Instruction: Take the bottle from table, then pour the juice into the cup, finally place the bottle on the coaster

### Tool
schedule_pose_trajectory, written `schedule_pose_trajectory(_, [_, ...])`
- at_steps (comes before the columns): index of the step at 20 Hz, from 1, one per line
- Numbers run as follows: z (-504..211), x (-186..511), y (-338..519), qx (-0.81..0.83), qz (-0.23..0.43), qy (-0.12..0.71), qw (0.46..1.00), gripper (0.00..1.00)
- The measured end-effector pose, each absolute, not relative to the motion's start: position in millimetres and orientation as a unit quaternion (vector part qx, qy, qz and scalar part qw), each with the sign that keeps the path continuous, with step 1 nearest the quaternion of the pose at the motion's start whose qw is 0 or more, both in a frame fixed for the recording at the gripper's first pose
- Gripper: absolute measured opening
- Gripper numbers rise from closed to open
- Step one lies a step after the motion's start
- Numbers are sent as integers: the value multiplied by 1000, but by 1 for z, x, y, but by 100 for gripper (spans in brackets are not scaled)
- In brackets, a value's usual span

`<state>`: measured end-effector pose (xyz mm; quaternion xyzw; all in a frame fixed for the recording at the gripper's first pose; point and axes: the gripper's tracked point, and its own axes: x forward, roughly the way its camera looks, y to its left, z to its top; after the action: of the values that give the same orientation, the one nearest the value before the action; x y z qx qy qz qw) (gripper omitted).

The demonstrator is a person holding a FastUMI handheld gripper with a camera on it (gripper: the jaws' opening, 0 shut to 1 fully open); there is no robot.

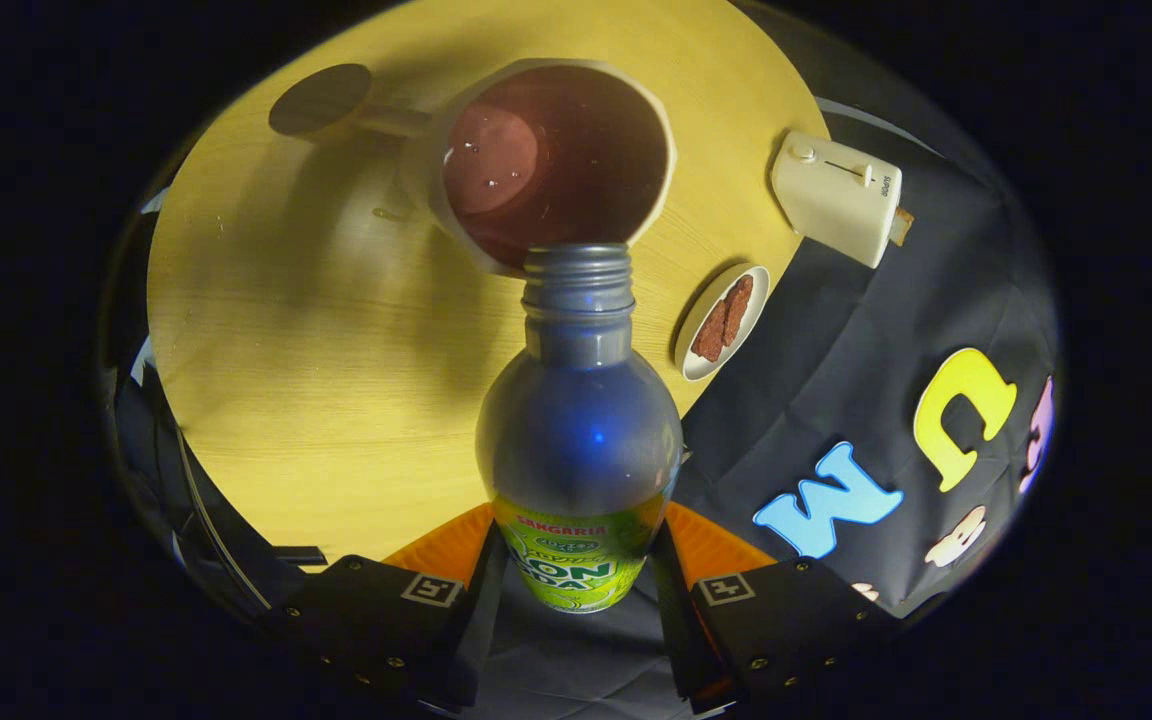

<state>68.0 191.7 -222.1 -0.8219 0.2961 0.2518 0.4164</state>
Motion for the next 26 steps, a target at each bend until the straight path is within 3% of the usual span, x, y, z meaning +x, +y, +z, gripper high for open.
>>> schedule_pose_trajectory(18, [-269, 60, 180, -591, 325, 370, 639, 71])
schedule_pose_trajectory(26, [-271, 81, 169, -437, 321, 414, 731, 71])
